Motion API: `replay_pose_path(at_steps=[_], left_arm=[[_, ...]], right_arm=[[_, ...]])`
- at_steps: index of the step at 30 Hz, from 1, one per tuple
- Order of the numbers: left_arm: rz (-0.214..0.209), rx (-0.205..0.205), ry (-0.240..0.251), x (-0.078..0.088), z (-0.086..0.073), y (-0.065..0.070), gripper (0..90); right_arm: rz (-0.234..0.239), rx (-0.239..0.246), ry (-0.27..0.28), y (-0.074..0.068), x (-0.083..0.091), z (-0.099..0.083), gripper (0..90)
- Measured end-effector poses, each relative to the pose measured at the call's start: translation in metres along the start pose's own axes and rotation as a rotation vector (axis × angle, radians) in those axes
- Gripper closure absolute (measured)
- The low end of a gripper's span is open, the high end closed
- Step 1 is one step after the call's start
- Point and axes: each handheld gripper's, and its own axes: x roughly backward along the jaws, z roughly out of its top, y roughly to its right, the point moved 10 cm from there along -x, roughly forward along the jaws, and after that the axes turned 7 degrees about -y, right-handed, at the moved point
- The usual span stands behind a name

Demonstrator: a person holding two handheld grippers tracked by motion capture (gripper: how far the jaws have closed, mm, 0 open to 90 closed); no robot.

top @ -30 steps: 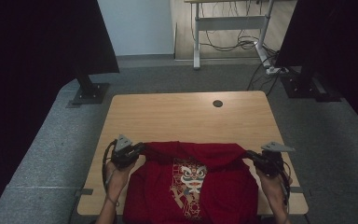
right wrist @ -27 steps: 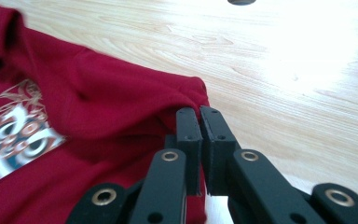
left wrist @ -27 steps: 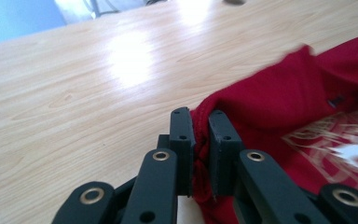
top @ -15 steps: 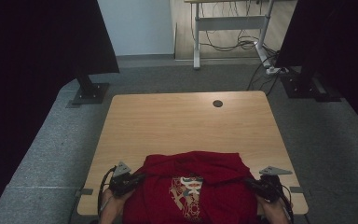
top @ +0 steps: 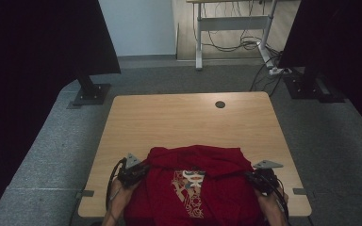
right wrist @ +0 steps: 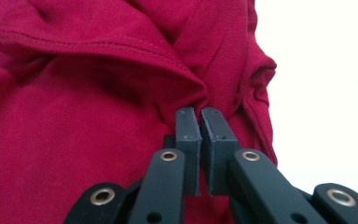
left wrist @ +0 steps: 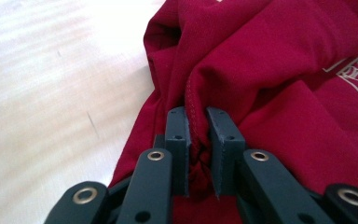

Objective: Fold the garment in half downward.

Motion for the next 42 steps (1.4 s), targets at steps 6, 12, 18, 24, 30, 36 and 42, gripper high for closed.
replay_pose_path(at_steps=[6, 12, 18, 24, 30, 36, 42], left_arm=[[0.049, 0.037, 0.008, -0.030, 0.030, -0.023, 79.6], [0.139, 0.012, 0.036, -0.019, 0.046, -0.035, 82.3], [0.127, 0.012, 0.172, 0.025, 0.064, -0.035, 82.6], [0.063, -0.031, 0.251, 0.085, 0.052, -0.010, 82.3], [-0.019, -0.029, 0.117, 0.074, -0.010, 0.012, 82.1], [0.004, -0.040, -0.014, 0.044, -0.044, 0.010, 81.5], [0.038, -0.054, -0.024, 0.026, -0.029, 0.000, 80.8]], right_arm=[[-0.020, -0.058, 0.018, 0.018, -0.019, 0.026, 85.7], [-0.054, -0.062, 0.026, 0.029, -0.017, 0.044, 85.7], [-0.038, -0.080, 0.093, 0.031, 0.000, 0.049, 85.8], [0.017, -0.043, 0.243, 0.015, 0.080, 0.039, 85.8], [0.100, -0.056, 0.163, 0.001, 0.071, 0.003, 85.8], [0.152, -0.080, 0.033, -0.008, 0.024, -0.034, 85.8], [0.085, -0.037, 0.039, -0.002, 0.012, -0.018, 86.0]])
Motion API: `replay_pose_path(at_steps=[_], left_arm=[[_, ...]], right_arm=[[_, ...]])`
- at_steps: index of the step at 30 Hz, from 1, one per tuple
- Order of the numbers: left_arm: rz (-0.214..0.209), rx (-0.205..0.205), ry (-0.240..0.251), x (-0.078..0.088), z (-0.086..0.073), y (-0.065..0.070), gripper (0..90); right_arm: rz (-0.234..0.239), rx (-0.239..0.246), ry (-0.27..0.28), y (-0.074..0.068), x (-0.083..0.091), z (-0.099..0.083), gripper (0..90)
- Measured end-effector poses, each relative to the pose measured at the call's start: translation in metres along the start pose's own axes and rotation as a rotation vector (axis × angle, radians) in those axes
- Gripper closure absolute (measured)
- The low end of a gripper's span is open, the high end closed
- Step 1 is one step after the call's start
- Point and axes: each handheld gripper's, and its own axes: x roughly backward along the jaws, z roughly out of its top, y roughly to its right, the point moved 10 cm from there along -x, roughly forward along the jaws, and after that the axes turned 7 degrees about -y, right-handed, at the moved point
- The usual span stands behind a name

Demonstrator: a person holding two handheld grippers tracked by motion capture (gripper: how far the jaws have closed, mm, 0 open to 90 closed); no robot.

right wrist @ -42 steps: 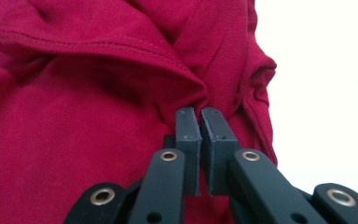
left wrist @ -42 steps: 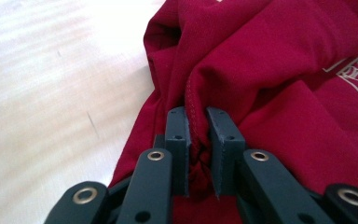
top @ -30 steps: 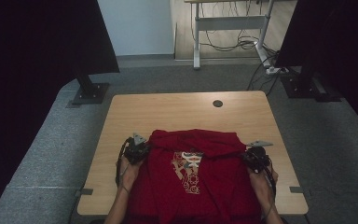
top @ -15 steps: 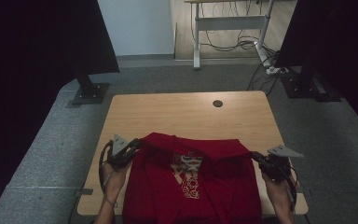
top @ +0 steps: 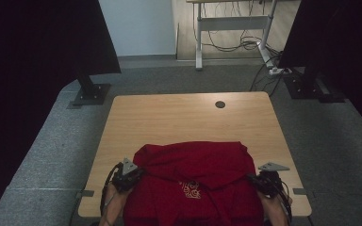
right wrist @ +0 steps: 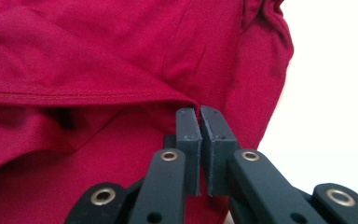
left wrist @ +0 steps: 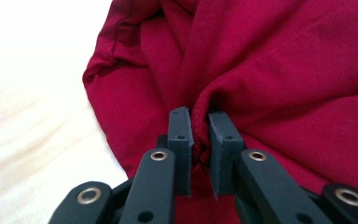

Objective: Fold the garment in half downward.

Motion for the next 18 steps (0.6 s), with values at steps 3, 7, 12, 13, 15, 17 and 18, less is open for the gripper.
replay_pose_path(at_steps=[3, 7, 12, 13, 15, 17, 18], left_arm=[[0.000, 0.000, 0.000, 0.000, 0.000, 0.000, 80.8], [0.005, 0.048, 0.025, -0.025, 0.024, -0.020, 80.7], [0.034, 0.063, 0.020, -0.043, 0.042, -0.034, 80.8], [0.042, 0.078, 0.024, -0.049, 0.048, -0.038, 80.8], [0.045, 0.087, 0.025, -0.051, 0.050, -0.040, 80.8], [0.064, 0.092, 0.016, -0.055, 0.055, -0.044, 80.9], [0.064, 0.092, 0.016, -0.055, 0.055, -0.044, 81.2]], right_arm=[[-0.017, 0.006, -0.001, 0.001, -0.002, 0.003, 85.9], [-0.079, 0.019, -0.009, 0.011, -0.016, 0.023, 85.9], [-0.097, -0.004, -0.004, 0.022, -0.029, 0.041, 85.9], [-0.105, -0.010, -0.001, 0.025, -0.033, 0.046, 85.9], [-0.112, -0.020, -0.002, 0.029, -0.038, 0.053, 85.9], [-0.128, -0.023, -0.012, 0.033, -0.043, 0.060, 85.8], [-0.128, -0.023, -0.012, 0.033, -0.043, 0.060, 85.8]])
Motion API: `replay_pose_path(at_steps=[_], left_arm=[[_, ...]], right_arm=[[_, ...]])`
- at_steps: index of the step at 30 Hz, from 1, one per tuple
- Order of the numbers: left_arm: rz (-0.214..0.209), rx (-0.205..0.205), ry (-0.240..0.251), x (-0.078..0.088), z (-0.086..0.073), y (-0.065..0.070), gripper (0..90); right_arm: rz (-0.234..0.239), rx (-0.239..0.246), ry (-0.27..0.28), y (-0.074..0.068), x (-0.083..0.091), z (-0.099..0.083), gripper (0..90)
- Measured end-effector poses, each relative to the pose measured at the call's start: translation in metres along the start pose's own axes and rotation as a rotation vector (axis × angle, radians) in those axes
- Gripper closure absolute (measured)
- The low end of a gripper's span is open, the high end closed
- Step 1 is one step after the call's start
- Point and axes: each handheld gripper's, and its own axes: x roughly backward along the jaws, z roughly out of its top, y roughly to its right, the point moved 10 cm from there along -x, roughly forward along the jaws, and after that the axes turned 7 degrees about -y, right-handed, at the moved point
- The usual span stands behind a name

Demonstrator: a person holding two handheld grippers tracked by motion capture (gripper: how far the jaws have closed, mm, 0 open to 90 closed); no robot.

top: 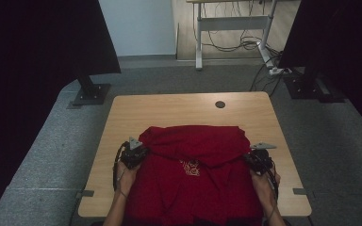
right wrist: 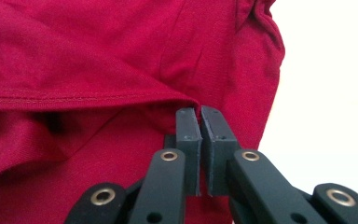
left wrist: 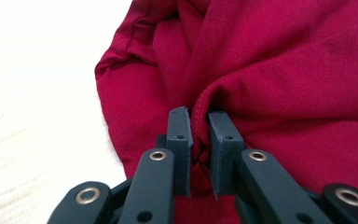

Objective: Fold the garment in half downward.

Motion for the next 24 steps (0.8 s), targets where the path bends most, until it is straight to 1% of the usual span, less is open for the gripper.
replay_pose_path(at_steps=[1, 2, 3, 4, 5, 6, 7, 8, 9, 10, 11, 12, 13, 14, 15, 16, 17, 18, 19, 20, 21, 22, 23, 24], left_arm=[[0.000, 0.000, 0.000, 0.000, 0.000, 0.000, 81.2], [0.063, -0.044, 0.029, 0.010, 0.006, -0.004, 81.2], [0.060, -0.037, 0.058, 0.017, 0.010, -0.004, 82.2], [0.051, -0.032, 0.092, 0.025, 0.015, -0.004, 82.2], [0.051, -0.032, 0.092, 0.025, 0.015, -0.004, 82.2], [0.048, -0.049, 0.142, 0.042, 0.023, -0.003, 82.2], [0.048, -0.049, 0.142, 0.042, 0.023, -0.003, 82.3], [0.048, -0.049, 0.142, 0.042, 0.023, -0.003, 82.3], [0.048, -0.049, 0.142, 0.042, 0.023, -0.003, 82.3], [0.026, -0.088, 0.245, 0.092, 0.032, 0.009, 82.3], [0.012, -0.096, 0.248, 0.100, 0.029, 0.013, 82.1], [0.012, -0.096, 0.248, 0.100, 0.029, 0.013, 81.9], [-0.006, -0.113, 0.238, 0.106, 0.022, 0.019, 81.9], [-0.006, -0.113, 0.238, 0.106, 0.022, 0.019, 81.5], [-0.006, -0.113, 0.238, 0.106, 0.022, 0.019, 81.5], [-0.056, -0.118, 0.191, 0.110, -0.003, 0.030, 81.5], [-0.056, -0.118, 0.191, 0.110, -0.003, 0.030, 81.0], [-0.056, -0.118, 0.191, 0.110, -0.003, 0.030, 81.0], [-0.090, -0.127, 0.080, 0.093, -0.044, 0.044, 80.5], [-0.090, -0.127, 0.080, 0.093, -0.044, 0.044, 80.3], [-0.080, -0.143, 0.049, 0.087, -0.053, 0.046, 80.3], [-0.080, -0.143, 0.049, 0.087, -0.053, 0.046, 80.0], [-0.080, -0.143, 0.049, 0.087, -0.053, 0.046, 80.0], [-0.063, -0.156, -0.014, 0.070, -0.070, 0.046, 80.0]], right_arm=[[-0.004, 0.004, -0.005, 0.001, -0.001, 0.002, 85.8], [-0.004, 0.004, -0.005, 0.001, -0.001, 0.002, 85.9], [-0.053, 0.034, 0.026, 0.007, 0.009, 0.010, 86.0], [-0.048, 0.030, 0.054, 0.007, 0.017, 0.014, 86.0], [-0.048, 0.030, 0.054, 0.007, 0.017, 0.014, 86.0], [-0.042, 0.028, 0.081, 0.008, 0.026, 0.017, 86.1], [-0.042, 0.028, 0.081, 0.008, 0.026, 0.017, 86.1], [-0.040, 0.035, 0.126, 0.007, 0.044, 0.022, 86.1], [-0.040, 0.035, 0.126, 0.007, 0.044, 0.022, 86.1], [-0.040, 0.035, 0.126, 0.007, 0.044, 0.022, 86.1], [-0.049, 0.060, 0.211, 0.001, 0.092, 0.019, 86.1], [-0.049, 0.060, 0.211, 0.001, 0.092, 0.019, 86.1], [-0.043, 0.057, 0.215, 0.000, 0.098, 0.014, 86.1], [-0.043, 0.057, 0.215, 0.000, 0.098, 0.014, 86.1], [-0.027, 0.054, 0.209, -0.002, 0.103, 0.006, 86.1], [-0.027, 0.054, 0.209, -0.002, 0.103, 0.006, 86.0], [-0.027, 0.054, 0.209, -0.002, 0.103, 0.006, 86.0], [0.038, 0.021, 0.167, -0.007, 0.101, -0.020, 86.0], [0.113, -0.013, 0.098, -0.015, 0.085, -0.048, 86.0], [0.113, -0.013, 0.098, -0.015, 0.085, -0.048, 86.0], [0.127, -0.017, 0.073, -0.018, 0.078, -0.056, 86.0], [0.127, -0.017, 0.073, -0.018, 0.078, -0.056, 86.0], [0.137, -0.022, 0.052, -0.020, 0.072, -0.062, 86.0], [0.137, -0.022, 0.052, -0.020, 0.072, -0.062, 85.9]])
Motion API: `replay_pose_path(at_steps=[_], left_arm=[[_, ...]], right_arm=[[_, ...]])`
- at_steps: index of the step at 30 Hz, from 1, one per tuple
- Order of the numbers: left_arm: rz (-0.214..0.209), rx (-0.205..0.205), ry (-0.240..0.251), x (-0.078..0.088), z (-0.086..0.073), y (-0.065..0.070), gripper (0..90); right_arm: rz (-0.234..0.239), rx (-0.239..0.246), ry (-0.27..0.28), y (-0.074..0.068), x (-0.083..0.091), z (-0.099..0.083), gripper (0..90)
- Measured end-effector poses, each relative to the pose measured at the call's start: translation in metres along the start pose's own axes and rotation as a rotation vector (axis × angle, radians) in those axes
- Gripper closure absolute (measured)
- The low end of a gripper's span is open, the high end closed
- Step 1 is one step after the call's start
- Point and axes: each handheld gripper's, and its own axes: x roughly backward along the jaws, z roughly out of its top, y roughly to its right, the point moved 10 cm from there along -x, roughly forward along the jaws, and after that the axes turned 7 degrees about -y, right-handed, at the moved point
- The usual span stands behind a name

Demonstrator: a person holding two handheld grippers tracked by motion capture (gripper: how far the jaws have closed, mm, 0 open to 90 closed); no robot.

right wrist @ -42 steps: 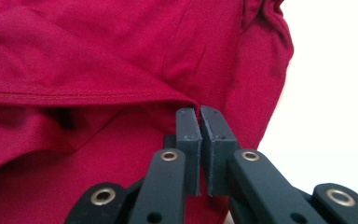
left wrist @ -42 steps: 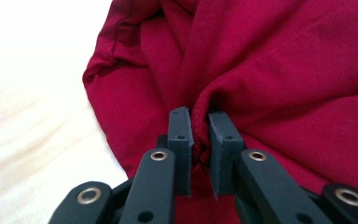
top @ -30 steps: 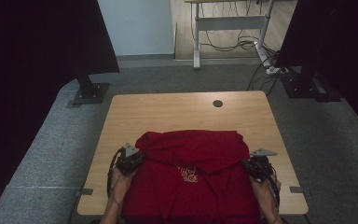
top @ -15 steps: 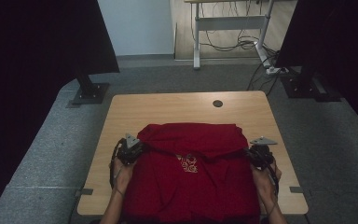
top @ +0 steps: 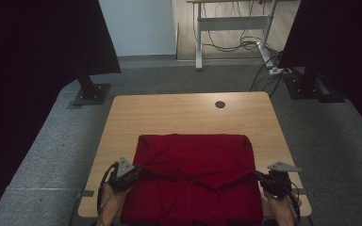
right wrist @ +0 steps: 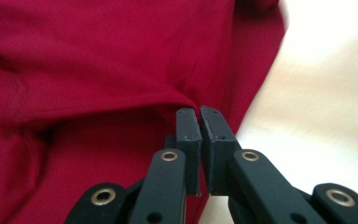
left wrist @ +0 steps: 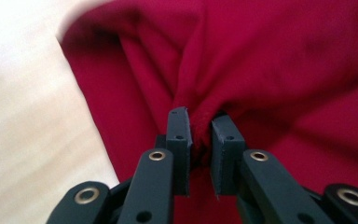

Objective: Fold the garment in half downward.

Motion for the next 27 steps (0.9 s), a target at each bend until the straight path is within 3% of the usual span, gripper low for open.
replay_pose_path(at_steps=[1, 3, 4, 5, 6, 7, 8, 13, 14, 15, 16, 18, 20, 21, 22, 23, 24, 25, 26, 27], left_arm=[[0.004, 0.001, 0.012, -0.001, 0.001, -0.001, 78.7], [0.004, 0.001, 0.012, -0.001, 0.001, -0.001, 78.7], [0.033, -0.023, -0.011, -0.007, 0.007, -0.005, 78.7], [0.033, -0.023, -0.011, -0.007, 0.007, -0.005, 78.5], [0.033, -0.023, -0.011, -0.007, 0.007, -0.005, 78.5], [0.051, 0.000, 0.000, -0.018, 0.016, -0.014, 78.5], [0.058, 0.006, 0.001, -0.021, 0.020, -0.018, 78.7], [0.079, 0.038, 0.009, -0.037, 0.034, -0.032, 79.0], [0.079, 0.038, 0.009, -0.037, 0.034, -0.032, 79.0], [0.093, 0.067, 0.006, -0.050, 0.046, -0.045, 79.0], [0.095, 0.082, 0.004, -0.053, 0.049, -0.048, 79.1], [0.109, 0.090, -0.005, -0.058, 0.054, -0.053, 79.5], [0.109, 0.090, -0.005, -0.058, 0.054, -0.053, 80.0], [0.155, 0.066, -0.012, -0.057, 0.059, -0.061, 80.0], [0.155, 0.066, -0.012, -0.057, 0.059, -0.061, 82.7], [0.155, 0.066, -0.012, -0.057, 0.059, -0.061, 82.7], [0.155, 0.066, -0.012, -0.057, 0.059, -0.061, 82.7], [0.164, 0.089, 0.103, -0.027, 0.075, -0.067, 82.7], [0.166, 0.081, 0.133, -0.016, 0.080, -0.066, 82.8], [0.166, 0.081, 0.133, -0.016, 0.080, -0.066, 82.8]], right_arm=[[0.010, -0.005, -0.044, 0.000, -0.017, -0.011, 85.8], [0.015, -0.012, -0.033, 0.000, -0.018, -0.010, 85.8], [0.015, -0.012, -0.033, 0.000, -0.018, -0.010, 85.8], [0.015, -0.012, -0.033, 0.000, -0.018, -0.010, 85.8], [-0.019, 0.012, -0.046, 0.004, -0.023, -0.003, 85.8], [-0.019, 0.012, -0.046, 0.004, -0.023, -0.003, 85.9], [-0.074, 0.036, -0.045, 0.009, -0.033, 0.010, 85.9], [-0.123, 0.055, -0.050, 0.013, -0.043, 0.022, 85.9], [-0.147, 0.056, -0.052, 0.018, -0.051, 0.033, 85.9], [-0.147, 0.056, -0.052, 0.018, -0.051, 0.033, 85.9], [-0.171, 0.043, -0.055, 0.027, -0.064, 0.050, 85.8], [-0.185, 0.039, -0.068, 0.029, -0.070, 0.057, 85.7], [-0.190, 0.042, -0.074, 0.030, -0.072, 0.060, 85.7], [-0.190, 0.042, -0.074, 0.030, -0.072, 0.060, 85.7], [-0.190, 0.042, -0.074, 0.030, -0.072, 0.060, 85.7], [-0.239, 0.072, -0.075, 0.036, -0.069, 0.067, 85.7], [-0.239, 0.072, -0.075, 0.036, -0.069, 0.067, 86.0], [-0.239, 0.072, -0.075, 0.036, -0.069, 0.067, 86.0], [-0.228, 0.071, 0.031, 0.035, -0.038, 0.081, 86.2], [-0.228, 0.071, 0.031, 0.035, -0.038, 0.081, 86.2]])
